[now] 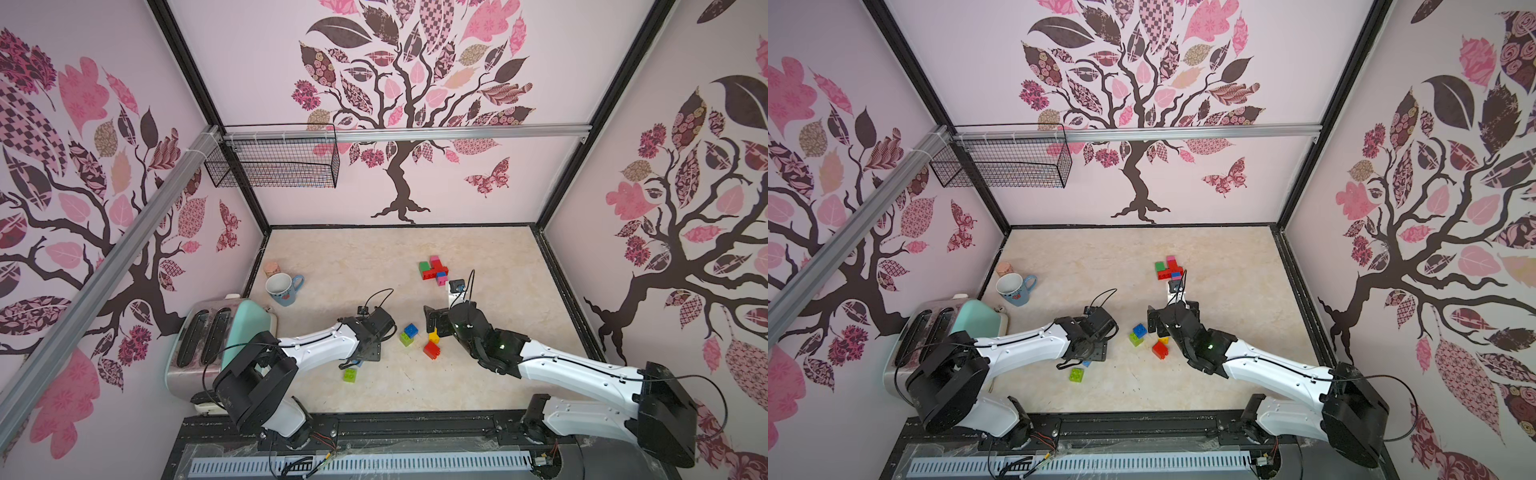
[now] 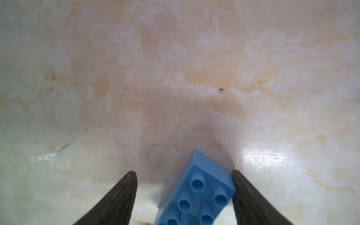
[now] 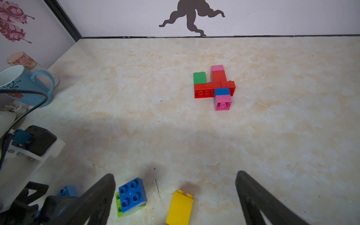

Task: Assemble the number 4 with lego
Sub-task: Pick up the lego brick from the center of the board.

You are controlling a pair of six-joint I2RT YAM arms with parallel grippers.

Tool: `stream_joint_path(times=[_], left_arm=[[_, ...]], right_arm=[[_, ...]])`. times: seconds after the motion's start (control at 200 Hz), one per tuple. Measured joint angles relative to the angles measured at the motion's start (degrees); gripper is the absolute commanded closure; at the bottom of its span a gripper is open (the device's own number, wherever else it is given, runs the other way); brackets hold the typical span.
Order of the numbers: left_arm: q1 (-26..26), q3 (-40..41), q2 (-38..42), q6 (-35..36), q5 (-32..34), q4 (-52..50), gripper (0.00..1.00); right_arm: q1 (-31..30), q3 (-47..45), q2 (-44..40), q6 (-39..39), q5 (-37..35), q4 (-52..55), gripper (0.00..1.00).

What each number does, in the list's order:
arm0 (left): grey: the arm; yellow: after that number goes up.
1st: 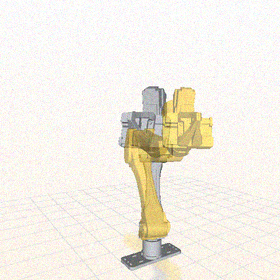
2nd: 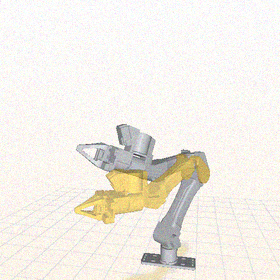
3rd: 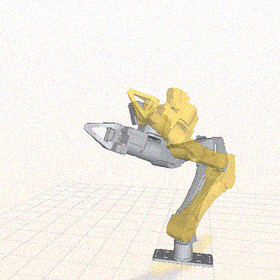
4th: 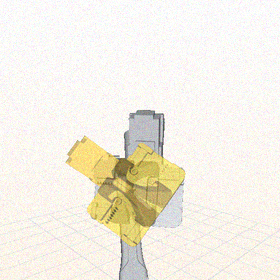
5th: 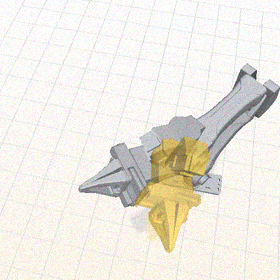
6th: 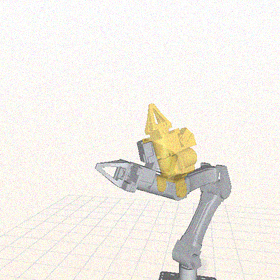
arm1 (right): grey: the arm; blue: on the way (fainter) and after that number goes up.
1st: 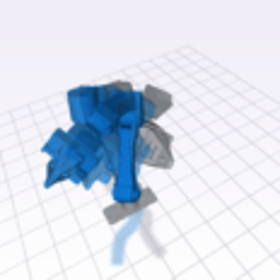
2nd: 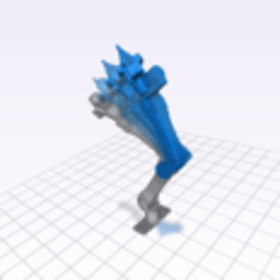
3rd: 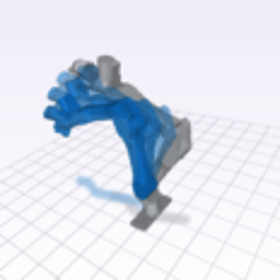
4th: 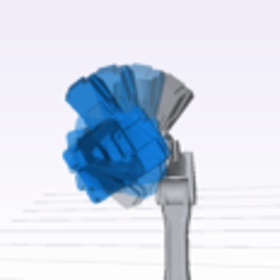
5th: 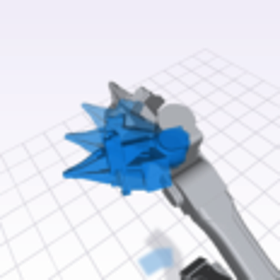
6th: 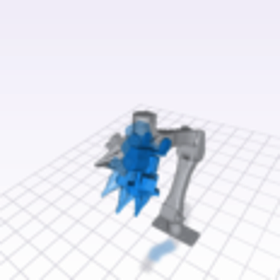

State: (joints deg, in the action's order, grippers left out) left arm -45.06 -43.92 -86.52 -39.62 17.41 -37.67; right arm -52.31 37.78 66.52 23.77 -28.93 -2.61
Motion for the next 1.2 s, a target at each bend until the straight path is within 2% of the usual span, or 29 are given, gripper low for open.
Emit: stream_joint_path(times=[0.205, 0.335, 0.715, 0.78, 0.955, 0.98, 1.071, 1.196], left_arm=[[0.11, 7.1, 6.67, 2.58, -5.33, 5.55, 0.34], [-0.59, 10.12, 9.81, 2.23, -5.81, 7.02, 0.4], [-1.86, 10.23, 9.2, 2.01, -4.63, 7.54, 0.59], [-2.91, 10.19, 9.01, 1.7, -3.91, 7.63, 0.66], [-4.68, 8.7, 7.39, 0.72, -2.36, 7.17, 0.95], [-4.76, 8.46, 7.17, 0.68, -2.23, 7.1, 1.0], [-4.83, 8.2, 7.04, 0.76, -1.66, 6.86, 1.0], [-4.83, 7.69, 7.21, 2.4, -1.62, 5.6, 1.0]], right_arm=[[0.0, -0.37, -0.02, -0.22, -0.11, -0.24, 0.01], [0.0, -0.52, -0.02, -0.33, -0.26, -0.31, 0.01], [0.0, -0.68, -0.02, -0.61, -0.76, -0.74, 0.01], [0.0, -0.66, -0.02, -0.61, -1.03, -0.72, 0.01], [0.33, -0.68, -0.02, -0.66, -0.96, -0.61, 0.01], [0.55, -0.68, -0.02, -0.63, -0.52, -0.55, 0.01], [2.43, -0.7, -0.02, -0.66, 2.51, -0.2, 0.01], [8.66, -1.53, -0.24, -0.74, 11.39, -0.22, 0.01]])
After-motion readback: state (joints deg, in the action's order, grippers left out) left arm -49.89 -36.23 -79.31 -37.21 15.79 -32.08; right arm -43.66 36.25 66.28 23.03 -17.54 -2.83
